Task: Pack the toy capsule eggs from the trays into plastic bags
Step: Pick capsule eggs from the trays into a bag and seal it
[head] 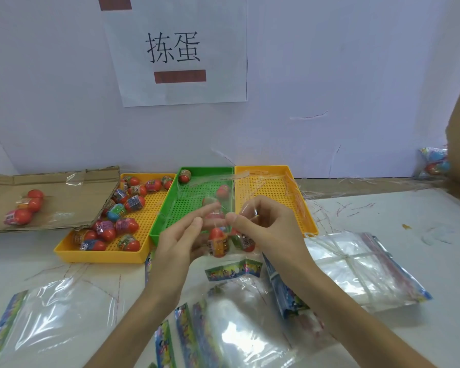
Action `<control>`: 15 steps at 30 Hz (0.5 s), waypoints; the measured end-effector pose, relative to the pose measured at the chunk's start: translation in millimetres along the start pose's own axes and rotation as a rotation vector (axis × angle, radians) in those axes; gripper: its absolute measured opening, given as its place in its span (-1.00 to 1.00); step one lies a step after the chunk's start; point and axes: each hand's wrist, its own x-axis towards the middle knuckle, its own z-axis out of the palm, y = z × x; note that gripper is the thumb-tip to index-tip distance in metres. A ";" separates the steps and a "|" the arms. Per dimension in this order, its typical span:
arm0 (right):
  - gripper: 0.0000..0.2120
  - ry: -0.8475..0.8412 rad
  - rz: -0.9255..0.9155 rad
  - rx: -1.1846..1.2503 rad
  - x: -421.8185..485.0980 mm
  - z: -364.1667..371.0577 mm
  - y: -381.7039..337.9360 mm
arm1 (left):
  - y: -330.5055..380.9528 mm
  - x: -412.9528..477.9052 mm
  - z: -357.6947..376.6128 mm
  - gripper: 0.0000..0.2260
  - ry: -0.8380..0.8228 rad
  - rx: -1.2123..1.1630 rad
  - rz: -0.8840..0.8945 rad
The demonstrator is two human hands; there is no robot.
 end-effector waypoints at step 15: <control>-0.80 -0.056 0.046 -0.050 2.3 -2.0 -0.6 | 7.3 -3.1 4.0 -0.70 0.174 -0.017 0.151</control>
